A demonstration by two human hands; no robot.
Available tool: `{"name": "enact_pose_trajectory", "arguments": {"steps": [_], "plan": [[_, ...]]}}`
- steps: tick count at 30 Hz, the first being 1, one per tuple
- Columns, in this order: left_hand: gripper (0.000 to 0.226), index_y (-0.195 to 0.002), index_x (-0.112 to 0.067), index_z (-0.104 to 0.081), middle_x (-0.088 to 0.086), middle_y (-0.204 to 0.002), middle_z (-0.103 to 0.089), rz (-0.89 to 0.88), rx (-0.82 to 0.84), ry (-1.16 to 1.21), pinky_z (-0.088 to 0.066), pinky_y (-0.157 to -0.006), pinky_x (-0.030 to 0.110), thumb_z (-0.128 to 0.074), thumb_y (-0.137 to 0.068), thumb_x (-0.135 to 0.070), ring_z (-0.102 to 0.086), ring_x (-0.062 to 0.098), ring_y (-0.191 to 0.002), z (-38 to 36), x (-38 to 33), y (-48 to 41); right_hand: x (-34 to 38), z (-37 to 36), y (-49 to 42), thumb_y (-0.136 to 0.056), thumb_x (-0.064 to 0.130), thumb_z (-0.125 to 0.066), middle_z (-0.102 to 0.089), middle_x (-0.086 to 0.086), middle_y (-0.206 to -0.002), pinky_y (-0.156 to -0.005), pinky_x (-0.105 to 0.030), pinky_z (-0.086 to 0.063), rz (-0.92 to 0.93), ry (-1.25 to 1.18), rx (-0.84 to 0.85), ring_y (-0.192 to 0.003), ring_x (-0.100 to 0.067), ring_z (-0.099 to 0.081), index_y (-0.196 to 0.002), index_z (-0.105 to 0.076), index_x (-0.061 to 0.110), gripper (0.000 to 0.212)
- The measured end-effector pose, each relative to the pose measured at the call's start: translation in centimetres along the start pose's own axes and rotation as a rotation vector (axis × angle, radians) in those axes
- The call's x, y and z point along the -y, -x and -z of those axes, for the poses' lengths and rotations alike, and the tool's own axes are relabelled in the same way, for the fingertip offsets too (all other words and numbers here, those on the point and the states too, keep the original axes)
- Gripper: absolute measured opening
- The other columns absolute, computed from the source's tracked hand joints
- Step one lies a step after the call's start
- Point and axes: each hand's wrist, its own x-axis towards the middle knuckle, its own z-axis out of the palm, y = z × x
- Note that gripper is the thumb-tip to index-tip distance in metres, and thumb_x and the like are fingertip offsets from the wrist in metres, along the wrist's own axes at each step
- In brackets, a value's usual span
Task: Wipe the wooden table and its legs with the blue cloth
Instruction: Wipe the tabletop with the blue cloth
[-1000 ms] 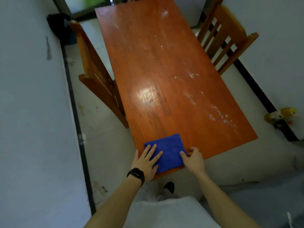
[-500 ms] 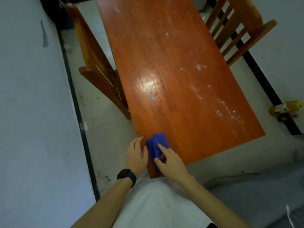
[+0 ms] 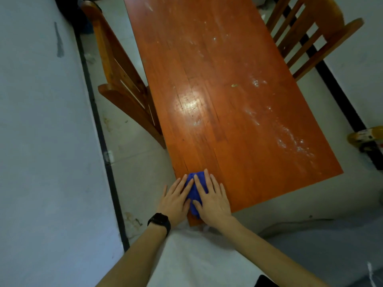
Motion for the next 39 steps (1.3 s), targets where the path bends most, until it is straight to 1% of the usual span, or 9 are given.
{"name": "enact_pose_trajectory", "arguments": {"steps": [4,8,14,18,21,28,32,35,39], "plan": [[0.076,-0.15,-0.041,0.012,-0.002,-0.166,0.008,0.059,-0.024,-0.015,-0.009,-0.121,0.051,-0.04,-0.096,-0.025,-0.005,0.023,-0.153,0.2,0.2,0.3,-0.8,-1.2,-0.4,-0.093,0.021,-0.055,0.028,-0.009,-0.16,-0.121,-0.052,-0.001,0.131,0.076,-0.006,-0.148,-0.031,0.021,-0.152,0.02,0.037,0.097],[0.082,-0.158,-0.032,-0.001,0.001,-0.167,-0.002,0.297,-0.095,0.15,-0.013,-0.123,0.051,-0.049,-0.095,-0.009,-0.011,0.025,-0.152,0.3,-3.2,-0.4,-3.7,-1.4,-0.9,-0.086,0.02,-0.061,0.014,-0.012,-0.163,-0.119,-0.052,-0.011,0.178,0.141,-0.052,-0.151,-0.032,0.007,-0.158,-0.008,0.021,0.09],[0.071,-0.158,-0.032,0.005,-0.003,-0.164,0.014,0.346,-0.096,0.023,-0.001,-0.122,0.055,-0.038,-0.101,-0.036,0.007,0.029,-0.153,-0.5,-11.6,-4.6,-17.1,1.9,-0.5,-0.082,0.022,-0.062,-0.007,-0.012,-0.164,-0.117,-0.053,-0.026,0.206,0.17,-0.094,-0.151,-0.031,-0.013,-0.156,-0.023,0.016,0.084],[0.082,-0.156,-0.026,0.016,0.01,-0.163,0.023,0.537,-0.091,0.145,0.002,-0.121,0.056,-0.026,-0.097,-0.065,0.016,0.039,-0.15,-1.1,-19.6,-9.2,-27.4,5.2,1.3,-0.083,0.029,-0.06,-0.007,-0.012,-0.165,-0.117,-0.05,-0.02,0.185,0.192,-0.109,-0.151,-0.03,-0.011,-0.157,-0.018,0.016,0.085],[0.084,-0.15,-0.038,0.026,0.01,-0.16,0.03,0.636,-0.064,0.241,0.006,-0.118,0.063,-0.019,-0.092,-0.076,0.021,0.039,-0.148,-1.1,-23.8,-12.3,-32.8,7.2,2.6,-0.083,0.03,-0.059,-0.008,-0.011,-0.165,-0.118,-0.05,-0.023,0.162,0.196,-0.097,-0.151,-0.03,-0.013,-0.157,-0.019,0.017,0.085],[0.098,-0.123,-0.056,0.049,-0.002,-0.149,0.049,0.611,0.059,0.286,0.007,-0.112,0.07,-0.025,-0.072,-0.095,0.033,0.04,-0.143,-1.5,-28.2,-15.4,-35.6,8.8,3.3,-0.095,0.056,-0.039,0.003,-0.008,-0.165,-0.12,-0.047,-0.014,0.185,0.128,-0.117,-0.151,-0.026,-0.005,-0.157,-0.015,0.02,0.075],[0.103,-0.128,-0.051,0.048,-0.001,-0.144,0.055,0.613,0.099,0.249,0.012,-0.114,0.068,-0.022,-0.067,-0.098,0.035,0.04,-0.142,-1.5,-27.8,-15.2,-36.3,8.0,2.6,-0.077,0.023,-0.074,-0.011,-0.013,-0.164,-0.105,-0.047,-0.043,0.22,0.129,-0.138,-0.14,-0.034,-0.031,-0.153,-0.03,0.02,0.088],[0.104,-0.129,-0.05,0.048,-0.003,-0.141,0.058,0.599,0.093,0.227,0.016,-0.113,0.066,-0.019,-0.067,-0.099,0.04,0.039,-0.139,-1.8,-27.7,-15.1,-40.9,9.3,2.6,-0.066,0.006,-0.077,-0.022,-0.017,-0.16,-0.096,-0.05,-0.048,0.206,0.117,-0.186,-0.132,-0.038,-0.036,-0.15,-0.039,0.02,0.093],[0.105,-0.133,-0.051,0.044,-0.004,-0.14,0.059,0.59,0.107,0.237,0.018,-0.113,0.065,-0.019,-0.066,-0.1,0.042,0.038,-0.138,-1.9,-27.4,-15.3,-46.6,12.7,2.2,-0.08,-0.006,-0.066,-0.03,-0.029,-0.152,-0.09,-0.061,-0.05,-0.095,0.004,-0.347,-0.116,-0.051,-0.045,-0.15,-0.037,0.011,0.078]]}}
